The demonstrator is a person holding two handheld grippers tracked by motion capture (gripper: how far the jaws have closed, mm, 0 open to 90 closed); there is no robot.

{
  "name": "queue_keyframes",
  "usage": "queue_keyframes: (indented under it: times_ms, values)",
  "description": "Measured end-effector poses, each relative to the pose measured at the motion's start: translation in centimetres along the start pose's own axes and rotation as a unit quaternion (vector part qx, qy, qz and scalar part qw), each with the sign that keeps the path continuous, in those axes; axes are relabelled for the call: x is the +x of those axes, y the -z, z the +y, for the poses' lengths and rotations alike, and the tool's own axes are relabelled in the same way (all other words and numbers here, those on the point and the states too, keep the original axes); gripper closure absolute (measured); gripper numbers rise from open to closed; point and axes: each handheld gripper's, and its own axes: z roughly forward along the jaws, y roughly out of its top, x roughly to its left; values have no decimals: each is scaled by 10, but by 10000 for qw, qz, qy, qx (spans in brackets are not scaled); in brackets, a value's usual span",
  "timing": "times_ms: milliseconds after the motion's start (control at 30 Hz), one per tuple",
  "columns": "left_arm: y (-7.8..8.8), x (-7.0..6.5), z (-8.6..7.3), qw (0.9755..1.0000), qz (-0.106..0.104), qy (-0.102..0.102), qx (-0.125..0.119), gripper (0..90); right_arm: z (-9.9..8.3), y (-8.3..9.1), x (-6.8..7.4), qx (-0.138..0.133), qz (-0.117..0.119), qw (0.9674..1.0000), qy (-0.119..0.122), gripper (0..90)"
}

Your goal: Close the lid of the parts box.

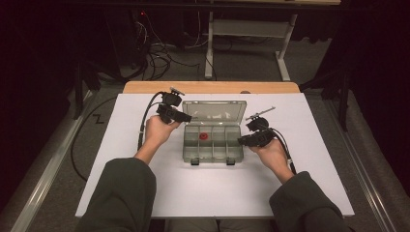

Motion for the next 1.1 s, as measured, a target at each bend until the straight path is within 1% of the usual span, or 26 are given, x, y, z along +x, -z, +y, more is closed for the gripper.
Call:
queue_keyframes:
  times_ms: [367, 533, 767, 900, 1000, 1100]
  values:
    - [3, -2, -6, 10000, -21, -33, -65, 641, -1, 0, 0, -31, 3, 10000, -17, 752]
    - [5, -3, -10, 9999, -85, -50, -92, 635, -2, 0, 0, -56, 14, 10000, -60, 750]
    - [13, -7, -11, 9997, -92, -110, -197, 632, -4, 0, -1, -117, 36, 9999, -61, 749]
    - [16, -7, -11, 9996, -125, -123, -200, 633, -4, 0, -1, -131, 47, 9999, -62, 749]
    - [16, -9, -12, 9996, -87, -165, -209, 632, -4, 0, -1, -130, 47, 9999, -61, 748]
    - [16, -9, -13, 9996, -88, -166, -206, 631, -4, 0, -1, -136, 56, 9999, -60, 748]
